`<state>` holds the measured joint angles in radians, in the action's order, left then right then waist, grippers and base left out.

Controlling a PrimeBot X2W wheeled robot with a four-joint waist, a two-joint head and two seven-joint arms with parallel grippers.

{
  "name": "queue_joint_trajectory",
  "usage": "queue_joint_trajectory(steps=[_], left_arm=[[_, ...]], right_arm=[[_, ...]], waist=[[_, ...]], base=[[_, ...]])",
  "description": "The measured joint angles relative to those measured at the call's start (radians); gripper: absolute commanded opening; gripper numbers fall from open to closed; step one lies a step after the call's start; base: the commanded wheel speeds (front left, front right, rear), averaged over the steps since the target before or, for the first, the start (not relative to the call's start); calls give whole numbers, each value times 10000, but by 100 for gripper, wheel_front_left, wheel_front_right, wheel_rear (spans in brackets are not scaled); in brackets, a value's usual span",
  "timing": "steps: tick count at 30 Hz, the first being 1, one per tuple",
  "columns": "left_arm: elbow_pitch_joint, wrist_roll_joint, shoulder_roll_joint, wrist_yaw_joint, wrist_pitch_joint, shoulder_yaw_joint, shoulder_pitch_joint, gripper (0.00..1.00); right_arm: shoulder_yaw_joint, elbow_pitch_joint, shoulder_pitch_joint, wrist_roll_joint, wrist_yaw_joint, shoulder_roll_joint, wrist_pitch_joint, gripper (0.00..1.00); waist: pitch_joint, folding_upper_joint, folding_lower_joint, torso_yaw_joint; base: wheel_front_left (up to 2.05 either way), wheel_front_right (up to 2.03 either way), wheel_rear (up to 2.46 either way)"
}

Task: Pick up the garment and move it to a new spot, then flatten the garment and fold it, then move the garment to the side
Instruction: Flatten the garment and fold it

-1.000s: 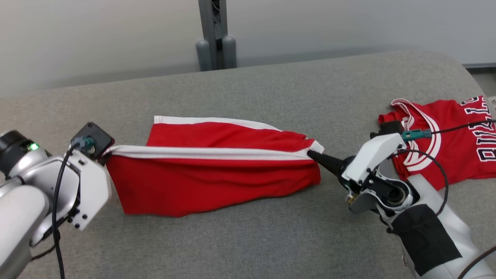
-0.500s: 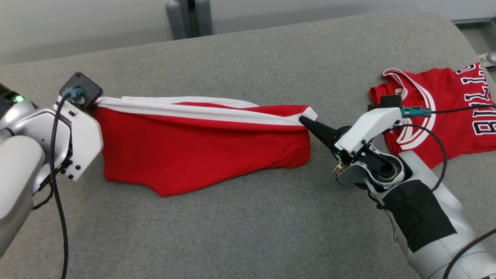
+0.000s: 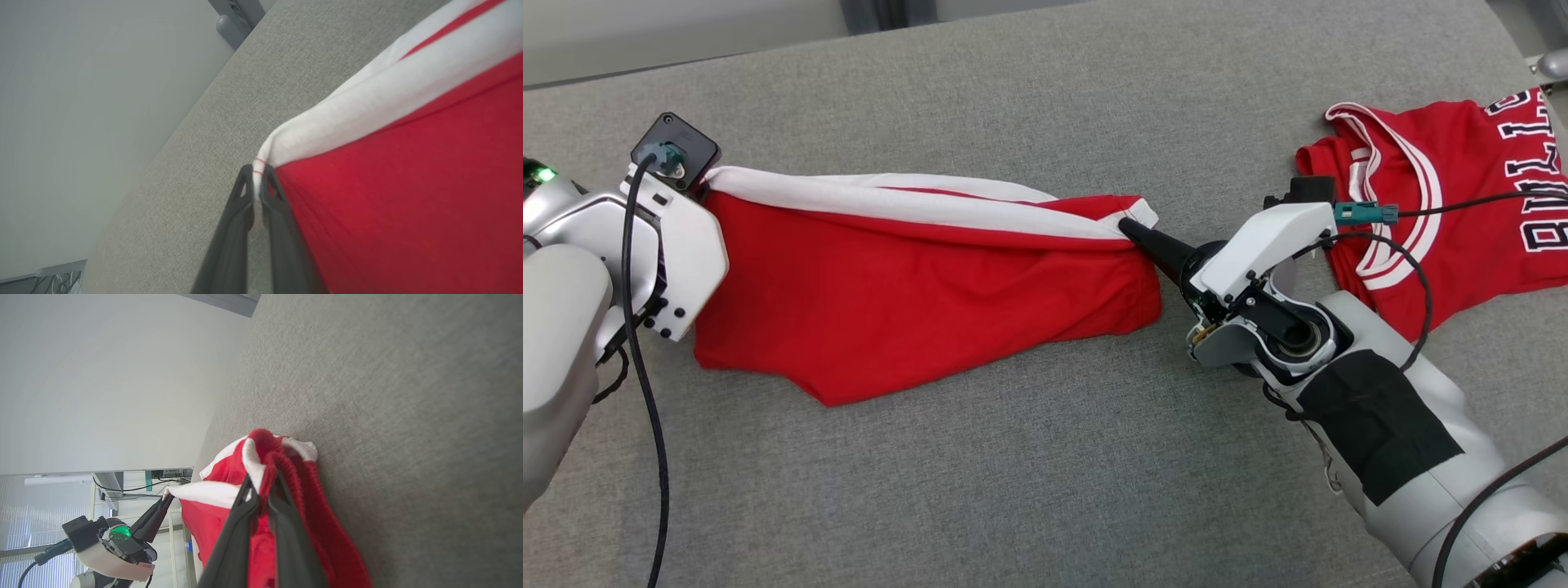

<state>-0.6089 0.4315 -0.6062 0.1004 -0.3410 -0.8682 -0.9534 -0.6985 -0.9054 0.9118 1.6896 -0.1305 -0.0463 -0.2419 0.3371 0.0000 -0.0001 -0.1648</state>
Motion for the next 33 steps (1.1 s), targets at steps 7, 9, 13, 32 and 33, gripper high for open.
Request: queue_joint_trajectory(steps=[7,9,13,32,33], left_arm=[[-851,-23,224,52,426,-63,-407,0],[-1064,-31,244,56,493,-88,-446,0],[-1396,-33,320,84,696,-88,-637,31],[-2251,79,1024,-520,2203,-23,-680,100],[-2222,107,1058,-579,2305,-4,-595,100]], right_arm=[[-1057,-138,537,1081,0,0,583,0],[-1338,-127,673,1383,0,0,709,0],[-1887,-134,894,1937,-2,-12,993,49],[-3908,-1373,1509,2566,2,-29,2495,100],[-4057,-1465,1523,2428,2,-84,2614,100]], waist=[[355,0,1,-78],[455,0,1,-121],[627,0,0,-215],[-49,0,1,-85],[-137,0,1,-62]], base=[[0,0,0],[0,0,0],[0,0,0],[0,0,0],[0,0,0]])
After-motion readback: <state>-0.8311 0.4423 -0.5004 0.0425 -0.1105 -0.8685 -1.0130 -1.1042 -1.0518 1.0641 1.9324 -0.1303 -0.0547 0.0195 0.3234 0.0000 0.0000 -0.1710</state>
